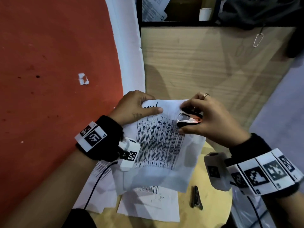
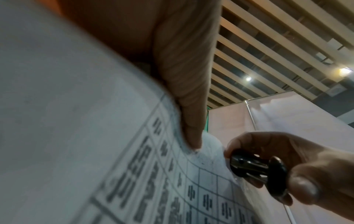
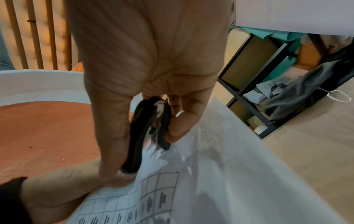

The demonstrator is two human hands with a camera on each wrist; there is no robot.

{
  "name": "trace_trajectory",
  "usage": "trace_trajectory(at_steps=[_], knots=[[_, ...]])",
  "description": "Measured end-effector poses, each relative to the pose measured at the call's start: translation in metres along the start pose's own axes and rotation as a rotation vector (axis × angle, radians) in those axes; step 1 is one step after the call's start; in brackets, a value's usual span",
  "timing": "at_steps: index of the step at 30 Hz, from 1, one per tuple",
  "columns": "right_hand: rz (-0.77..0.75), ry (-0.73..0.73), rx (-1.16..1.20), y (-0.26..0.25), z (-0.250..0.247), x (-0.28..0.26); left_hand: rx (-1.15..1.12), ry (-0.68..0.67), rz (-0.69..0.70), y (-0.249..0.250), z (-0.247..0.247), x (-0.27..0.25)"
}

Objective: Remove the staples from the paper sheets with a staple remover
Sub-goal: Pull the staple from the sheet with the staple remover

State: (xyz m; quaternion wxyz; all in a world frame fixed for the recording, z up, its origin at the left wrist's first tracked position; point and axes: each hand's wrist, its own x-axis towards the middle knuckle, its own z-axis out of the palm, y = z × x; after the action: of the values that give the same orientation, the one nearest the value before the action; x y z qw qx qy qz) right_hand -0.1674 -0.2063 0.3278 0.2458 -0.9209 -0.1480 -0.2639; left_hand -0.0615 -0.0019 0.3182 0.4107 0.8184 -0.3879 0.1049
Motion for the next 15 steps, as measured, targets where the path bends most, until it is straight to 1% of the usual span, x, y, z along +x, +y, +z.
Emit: trace_trajectory(at_steps=[3,11,15], knots=[[-0.009,-0.001,0.017,-0.003,-0.001,-0.002,0.048,0.008,0.016,0.003,0.001,0.002],[-0.039,-0.006,0.048,-0.01,-0.006,-0.007,0.024,-0.006,0.016,0.009,0.007,0.005],[-0.026,0.004,0.034,-0.009,-0.014,-0.012,-0.03,-0.074,-0.006,0.011,0.004,0.003]])
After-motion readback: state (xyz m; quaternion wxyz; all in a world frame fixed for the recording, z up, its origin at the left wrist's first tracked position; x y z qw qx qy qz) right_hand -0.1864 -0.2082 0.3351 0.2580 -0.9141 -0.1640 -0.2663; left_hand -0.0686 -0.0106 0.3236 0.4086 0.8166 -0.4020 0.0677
